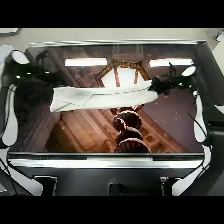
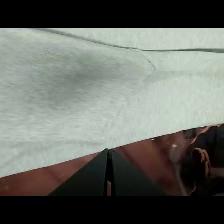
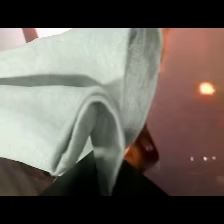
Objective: Fold the clothes and pants, and hang the long-sleeved shirts on hangers.
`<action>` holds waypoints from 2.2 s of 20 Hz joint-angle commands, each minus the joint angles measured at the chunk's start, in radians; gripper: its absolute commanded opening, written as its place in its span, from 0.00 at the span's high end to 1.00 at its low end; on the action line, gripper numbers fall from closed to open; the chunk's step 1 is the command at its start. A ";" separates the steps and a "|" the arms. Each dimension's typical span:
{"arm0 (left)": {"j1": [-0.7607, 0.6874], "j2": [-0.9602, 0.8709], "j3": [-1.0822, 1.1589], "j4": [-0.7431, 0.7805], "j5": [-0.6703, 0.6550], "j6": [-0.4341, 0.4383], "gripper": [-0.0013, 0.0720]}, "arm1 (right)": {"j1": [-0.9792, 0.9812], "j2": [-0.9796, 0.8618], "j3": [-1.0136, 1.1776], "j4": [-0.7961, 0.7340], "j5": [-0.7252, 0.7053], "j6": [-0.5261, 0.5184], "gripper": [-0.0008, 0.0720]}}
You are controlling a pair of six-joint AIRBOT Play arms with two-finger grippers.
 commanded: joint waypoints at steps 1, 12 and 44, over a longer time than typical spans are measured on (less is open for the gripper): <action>-0.137 -0.034 -0.034 -0.017 0.100 -0.115 0.96 | 0.001 0.138 0.001 -0.100 0.054 0.043 0.94; -0.619 -0.287 -0.032 -0.352 0.426 -0.298 0.96 | 0.002 0.481 0.001 -0.143 0.275 0.125 0.94; 0.093 0.256 -0.001 0.055 -0.101 -0.185 0.96 | 0.665 -0.060 0.001 0.214 -0.547 0.257 0.94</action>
